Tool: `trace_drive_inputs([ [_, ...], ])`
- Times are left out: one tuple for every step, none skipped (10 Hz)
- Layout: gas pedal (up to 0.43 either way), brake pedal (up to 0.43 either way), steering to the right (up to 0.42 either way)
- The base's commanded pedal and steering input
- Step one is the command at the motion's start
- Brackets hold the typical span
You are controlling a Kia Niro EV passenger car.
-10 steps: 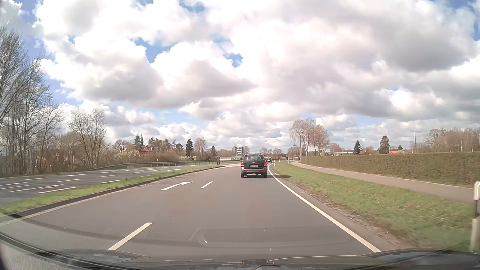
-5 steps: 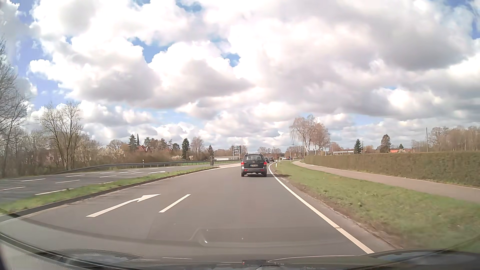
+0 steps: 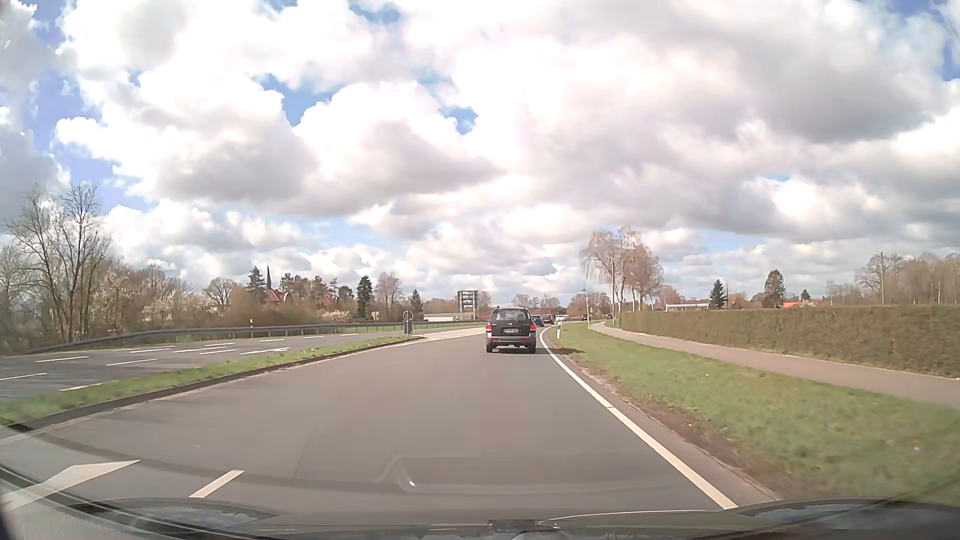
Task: Follow the waypoints while adhering to traffic rules and regulations
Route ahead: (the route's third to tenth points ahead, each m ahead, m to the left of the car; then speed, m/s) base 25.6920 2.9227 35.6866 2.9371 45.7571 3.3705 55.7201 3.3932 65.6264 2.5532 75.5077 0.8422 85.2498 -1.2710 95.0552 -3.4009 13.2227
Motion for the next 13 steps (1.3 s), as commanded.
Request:
trace_drive_inputs([
  [0.228,0.000,0.003],
  [0.220,0.000,0.003],
  [0.220,0.000,0.003],
  [0.220,0.000,0.003],
  [0.220,0.000,0.003],
  [0.220,0.000,0.003],
  [0.220,0.000,0.003],
  [0.220,0.000,0.003],
  [0.220,0.000,0.003],
  [0.220,0.000,0.003],
  [0.220,0.000,0.004],
  [0.220,0.000,0.004],
  [0.220,0.000,0.004],
])
